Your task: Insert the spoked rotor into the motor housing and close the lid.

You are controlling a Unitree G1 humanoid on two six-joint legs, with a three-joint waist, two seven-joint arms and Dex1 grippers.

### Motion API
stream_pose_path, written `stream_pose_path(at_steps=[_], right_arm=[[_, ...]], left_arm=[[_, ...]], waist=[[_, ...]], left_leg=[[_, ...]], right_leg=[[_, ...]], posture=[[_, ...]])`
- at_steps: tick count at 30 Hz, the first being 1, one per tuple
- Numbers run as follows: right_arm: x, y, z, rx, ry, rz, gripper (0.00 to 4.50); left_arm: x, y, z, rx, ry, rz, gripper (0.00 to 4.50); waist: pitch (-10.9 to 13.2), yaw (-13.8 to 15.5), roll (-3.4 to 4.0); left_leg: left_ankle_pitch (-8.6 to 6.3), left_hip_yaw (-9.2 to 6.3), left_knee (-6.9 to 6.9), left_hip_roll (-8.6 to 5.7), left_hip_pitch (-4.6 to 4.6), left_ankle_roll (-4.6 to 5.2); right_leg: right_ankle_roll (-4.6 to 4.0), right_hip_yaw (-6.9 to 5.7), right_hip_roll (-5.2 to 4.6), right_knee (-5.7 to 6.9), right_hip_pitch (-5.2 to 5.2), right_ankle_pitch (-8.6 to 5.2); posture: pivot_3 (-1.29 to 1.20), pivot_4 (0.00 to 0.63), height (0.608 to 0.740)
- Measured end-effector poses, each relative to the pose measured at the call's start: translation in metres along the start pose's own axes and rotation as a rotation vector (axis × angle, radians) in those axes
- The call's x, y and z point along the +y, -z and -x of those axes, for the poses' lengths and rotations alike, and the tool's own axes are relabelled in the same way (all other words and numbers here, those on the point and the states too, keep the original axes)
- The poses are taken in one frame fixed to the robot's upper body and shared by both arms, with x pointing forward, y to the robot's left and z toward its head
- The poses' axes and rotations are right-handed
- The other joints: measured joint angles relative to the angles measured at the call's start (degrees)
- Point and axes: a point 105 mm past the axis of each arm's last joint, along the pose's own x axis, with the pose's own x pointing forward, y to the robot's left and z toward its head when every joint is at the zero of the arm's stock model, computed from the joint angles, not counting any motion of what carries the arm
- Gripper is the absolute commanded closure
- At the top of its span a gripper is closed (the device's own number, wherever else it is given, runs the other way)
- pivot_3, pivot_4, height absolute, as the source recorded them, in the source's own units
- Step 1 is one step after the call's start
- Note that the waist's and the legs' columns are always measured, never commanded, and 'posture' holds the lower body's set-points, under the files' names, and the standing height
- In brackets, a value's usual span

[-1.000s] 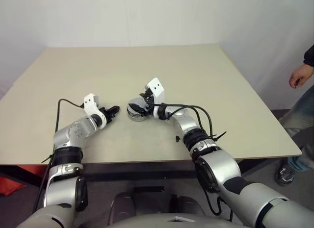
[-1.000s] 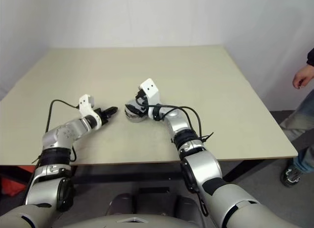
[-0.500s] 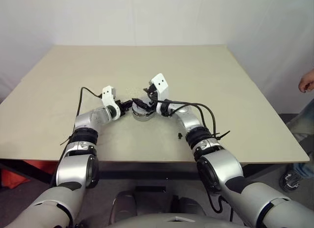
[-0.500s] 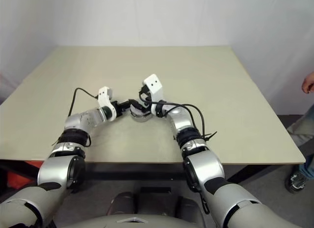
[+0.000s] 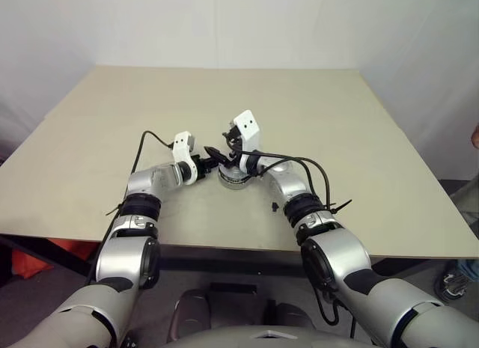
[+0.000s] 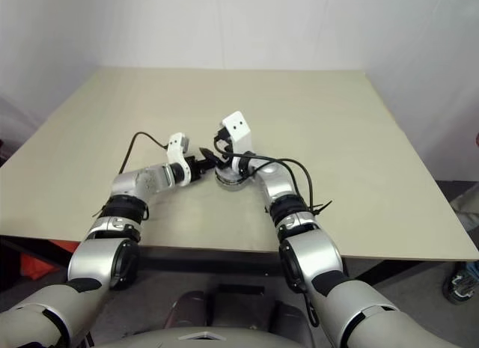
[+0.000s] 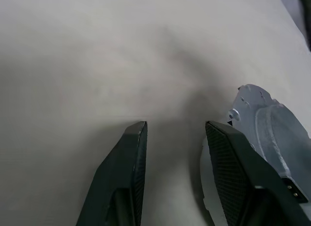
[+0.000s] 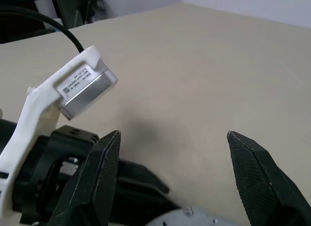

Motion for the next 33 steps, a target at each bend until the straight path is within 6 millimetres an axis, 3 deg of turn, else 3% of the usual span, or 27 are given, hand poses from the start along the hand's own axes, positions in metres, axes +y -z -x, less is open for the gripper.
stream_pose_path(at_steps=[9, 15, 19, 26, 33], right_arm=[[0.000, 0.000, 0.000, 0.000, -0.004, 0.002, 0.58], [-0.021, -0.004, 0.018, 0.003, 0.024, 0.050, 0.58], [-0.031, 0.007, 0.030, 0.034, 0.055, 0.025, 0.58], [-0.013, 0.019, 0.033, 0.056, 0.003, -0.015, 0.58], [0.016, 0.003, 0.019, 0.011, -0.090, -0.038, 0.58]], left_arm=[[0.006, -0.001, 0.006, -0.012, -0.011, 0.008, 2.48], [0.027, -0.001, 0.031, -0.071, -0.042, 0.070, 2.48], [0.038, 0.000, 0.047, -0.104, -0.074, 0.097, 2.48], [0.045, -0.001, 0.055, -0.127, -0.110, 0.119, 2.48], [0.043, 0.000, 0.054, -0.125, -0.112, 0.121, 2.48]], waist=[[0.00, -0.40, 0.00], [0.00, -2.49, -0.01], [0.00, -4.11, -0.01], [0.00, -4.46, -0.01], [0.00, -4.31, -0.01]], left_leg=[[-0.08, -0.01, -0.01, 0.03, 0.01, 0.14], [-0.08, 0.01, -0.04, 0.14, 0.06, 0.12], [0.00, 0.06, -0.07, 0.49, 0.11, -0.02], [0.25, 0.09, -0.26, 0.88, 0.25, -0.44], [0.24, 0.08, -0.27, 0.88, 0.24, -0.43]], right_leg=[[0.06, -0.01, 0.01, 0.01, -0.02, -0.03], [0.07, -0.03, 0.08, 0.01, -0.07, -0.03], [0.06, -0.02, 0.44, 0.02, -0.11, -0.03], [-0.08, -0.02, 0.96, 0.07, -0.26, -0.04], [-0.09, 0.03, 0.94, 0.05, -0.25, -0.03]], posture=[[0.00, 0.000, 0.740], [0.00, 0.000, 0.740], [0.00, 0.000, 0.740], [0.00, 0.000, 0.740], [0.00, 0.000, 0.740]])
